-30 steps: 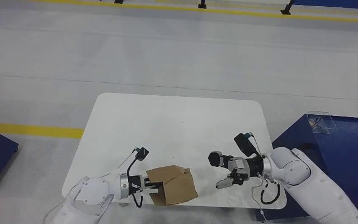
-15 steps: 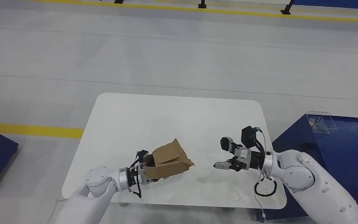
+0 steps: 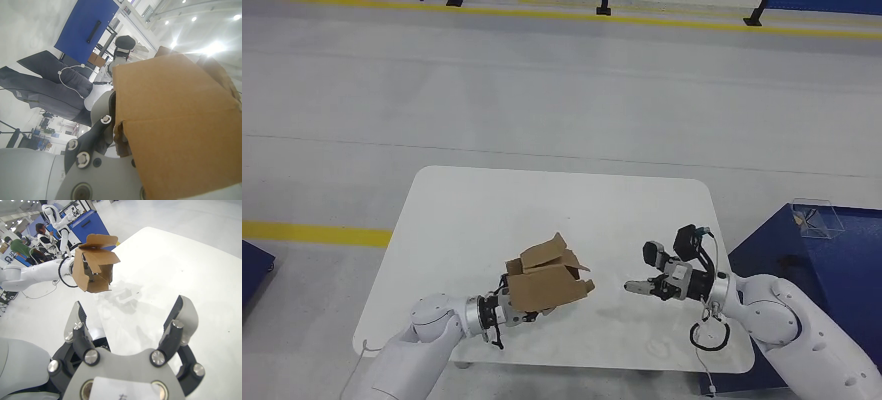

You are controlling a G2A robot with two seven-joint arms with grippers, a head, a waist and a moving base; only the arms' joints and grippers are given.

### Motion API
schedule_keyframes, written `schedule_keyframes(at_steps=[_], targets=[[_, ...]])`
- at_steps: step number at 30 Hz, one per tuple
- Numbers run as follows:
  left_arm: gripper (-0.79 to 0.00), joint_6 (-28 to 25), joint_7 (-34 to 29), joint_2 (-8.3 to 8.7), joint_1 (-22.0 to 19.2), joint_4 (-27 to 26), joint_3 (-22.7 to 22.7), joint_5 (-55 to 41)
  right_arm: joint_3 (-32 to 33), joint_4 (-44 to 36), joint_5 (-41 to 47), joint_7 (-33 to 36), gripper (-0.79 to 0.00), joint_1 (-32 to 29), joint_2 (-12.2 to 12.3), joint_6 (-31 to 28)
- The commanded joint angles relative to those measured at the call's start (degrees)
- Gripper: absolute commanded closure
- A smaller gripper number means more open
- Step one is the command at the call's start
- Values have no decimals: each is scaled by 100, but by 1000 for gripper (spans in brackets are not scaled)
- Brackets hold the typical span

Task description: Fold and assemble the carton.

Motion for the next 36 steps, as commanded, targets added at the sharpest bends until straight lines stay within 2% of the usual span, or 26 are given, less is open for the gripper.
schedule_keyframes(at_steps=[1,12,26,31,36], targets=[[0,-59,-31,-16,15,-24,69,29,33,-25,-88,-69,-785,-44,-11,72],[0,-234,37,-75,-64,30,240,196,-262,-131,-665,-226,-785,-9,-184,589],[0,-305,-110,-65,28,-112,222,294,-902,66,-836,16,-785,379,-485,767],[0,-358,-135,-61,47,-115,174,255,-1245,245,-850,211,-785,532,-622,782],[0,-389,-159,-63,68,-122,153,218,-1408,622,-350,326,-785,740,-742,436]])
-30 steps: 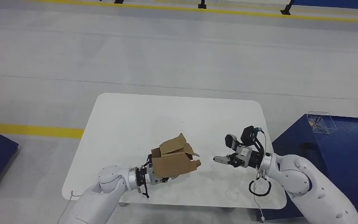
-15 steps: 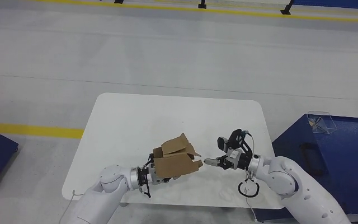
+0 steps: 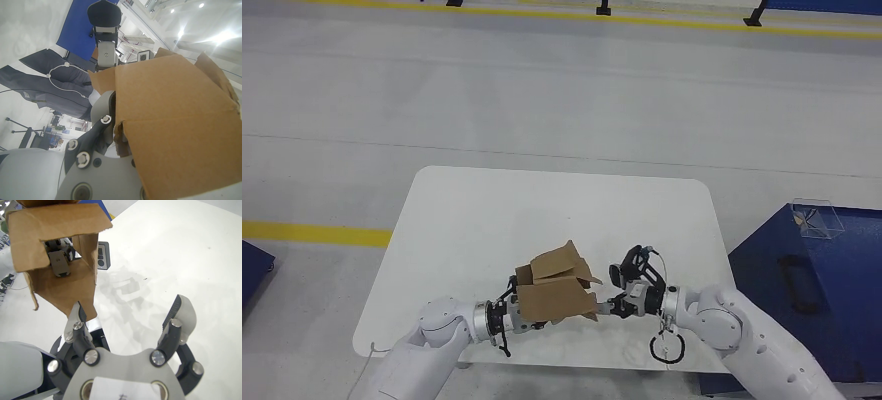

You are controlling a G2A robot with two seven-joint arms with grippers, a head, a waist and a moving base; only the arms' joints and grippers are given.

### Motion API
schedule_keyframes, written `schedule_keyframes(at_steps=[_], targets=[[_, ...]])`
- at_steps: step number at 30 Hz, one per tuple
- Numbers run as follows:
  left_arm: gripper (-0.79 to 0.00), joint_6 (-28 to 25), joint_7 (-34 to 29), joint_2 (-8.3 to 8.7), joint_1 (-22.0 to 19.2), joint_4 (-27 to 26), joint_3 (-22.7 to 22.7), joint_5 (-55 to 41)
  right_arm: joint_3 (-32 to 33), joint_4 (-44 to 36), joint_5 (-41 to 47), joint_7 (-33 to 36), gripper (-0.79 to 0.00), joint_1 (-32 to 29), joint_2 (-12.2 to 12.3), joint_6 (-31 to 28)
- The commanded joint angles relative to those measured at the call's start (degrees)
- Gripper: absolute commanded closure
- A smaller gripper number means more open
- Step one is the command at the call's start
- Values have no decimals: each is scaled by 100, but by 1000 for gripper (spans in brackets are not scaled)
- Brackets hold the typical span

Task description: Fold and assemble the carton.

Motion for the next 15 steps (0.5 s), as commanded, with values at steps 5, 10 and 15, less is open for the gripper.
schedule_keyframes(at_steps=[5,10,15], targets=[[0,-25,-25,-10,13,13,23,3,24,324,406,125,-785,182,-71,-291],[0,-25,-40,-18,6,28,33,2,-115,335,342,244,-785,210,-147,-242],[0,-37,-69,-17,18,66,-2,-52,-341,364,254,296,-785,252,-256,-192]])
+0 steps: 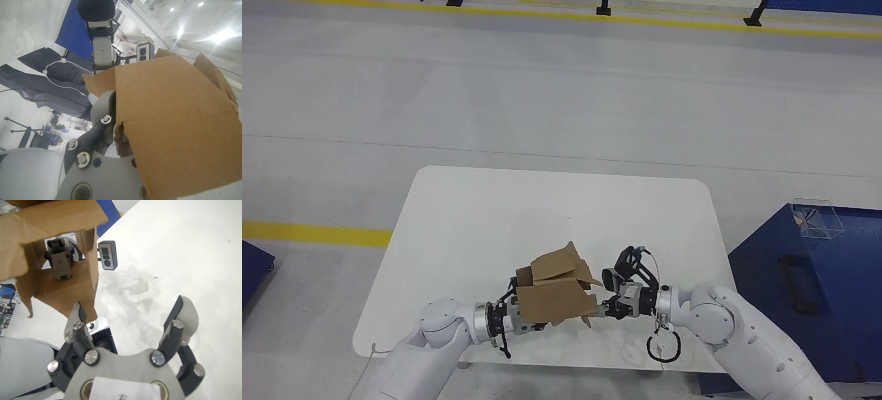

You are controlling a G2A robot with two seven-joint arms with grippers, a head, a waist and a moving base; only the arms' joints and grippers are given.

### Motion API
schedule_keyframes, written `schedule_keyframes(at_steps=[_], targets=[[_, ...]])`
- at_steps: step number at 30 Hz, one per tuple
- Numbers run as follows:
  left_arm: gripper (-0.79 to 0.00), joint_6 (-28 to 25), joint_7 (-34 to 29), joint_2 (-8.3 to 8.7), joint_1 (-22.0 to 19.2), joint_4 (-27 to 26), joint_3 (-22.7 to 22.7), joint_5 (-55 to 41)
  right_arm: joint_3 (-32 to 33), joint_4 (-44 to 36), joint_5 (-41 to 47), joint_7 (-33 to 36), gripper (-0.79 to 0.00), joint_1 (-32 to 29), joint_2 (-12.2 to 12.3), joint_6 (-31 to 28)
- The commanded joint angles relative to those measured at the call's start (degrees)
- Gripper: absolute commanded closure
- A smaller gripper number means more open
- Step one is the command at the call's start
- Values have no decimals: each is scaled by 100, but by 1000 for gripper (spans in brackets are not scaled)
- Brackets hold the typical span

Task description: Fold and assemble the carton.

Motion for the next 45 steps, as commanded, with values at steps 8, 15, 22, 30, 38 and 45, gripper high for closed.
schedule_keyframes(at_steps=[8,15,22,30,38,45], targets=[[0,-6,21,3,25,55,-41,2,78,55,64,-148,-785,44,-80,-56],[0,0,129,5,39,84,-81,15,572,-275,35,-348,-785,-250,17,-134],[0,-14,246,0,63,95,-122,-23,1071,-937,-70,-392,-785,-746,135,-139],[0,-54,275,-1,95,55,-135,20,1138,-1364,-394,-364,-785,-973,123,104],[0,-363,190,13,157,1,-164,218,1233,-1184,-373,-241,-785,-934,87,301],[0,-893,-323,20,234,-147,-109,417,1164,-919,-292,-62,-785,-749,11,597]])
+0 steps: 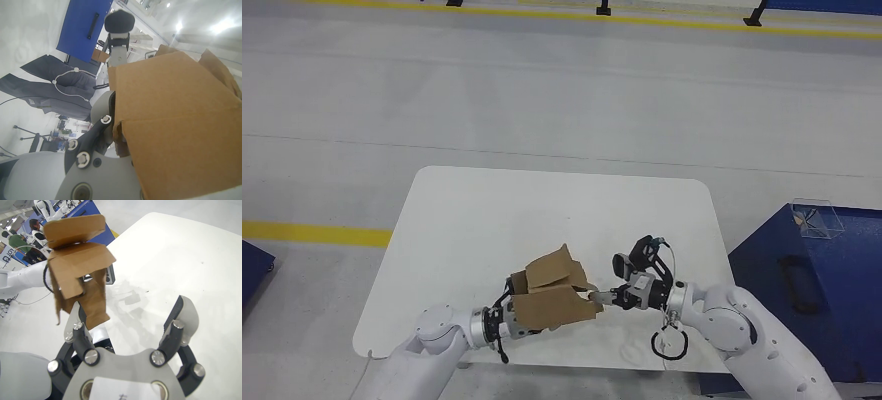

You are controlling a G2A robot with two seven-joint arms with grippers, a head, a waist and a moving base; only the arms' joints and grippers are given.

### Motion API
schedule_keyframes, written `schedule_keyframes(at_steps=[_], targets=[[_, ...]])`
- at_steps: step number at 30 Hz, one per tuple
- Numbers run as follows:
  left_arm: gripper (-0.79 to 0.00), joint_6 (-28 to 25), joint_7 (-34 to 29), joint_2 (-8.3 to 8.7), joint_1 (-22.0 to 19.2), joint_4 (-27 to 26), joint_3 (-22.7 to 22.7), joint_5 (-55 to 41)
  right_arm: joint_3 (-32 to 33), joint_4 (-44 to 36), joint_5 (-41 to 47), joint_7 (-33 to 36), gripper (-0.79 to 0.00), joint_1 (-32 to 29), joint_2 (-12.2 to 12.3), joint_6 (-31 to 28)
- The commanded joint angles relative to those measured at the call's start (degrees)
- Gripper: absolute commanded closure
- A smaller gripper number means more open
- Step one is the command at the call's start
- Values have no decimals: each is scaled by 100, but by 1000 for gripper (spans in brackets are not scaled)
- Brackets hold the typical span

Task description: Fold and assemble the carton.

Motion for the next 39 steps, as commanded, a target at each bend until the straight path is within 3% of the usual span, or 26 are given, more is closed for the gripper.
schedule_keyframes(at_steps=[1,16,24,31,39], targets=[[0,-203,-144,2,39,-69,11,49,-43,57,2,15,-785,61,-27,36],[0,-983,-485,12,234,-300,-1,150,-120,131,-112,-83,-785,119,-146,-42],[0,-1053,-285,11,262,-340,-22,214,630,52,211,-364,-785,-182,-45,-312],[0,-1325,-21,-19,302,-380,63,403,1119,-446,871,-367,-785,-707,32,-919],[0,-1337,54,-40,259,-329,121,481,810,-687,555,-63,-785,-757,-26,-683]])
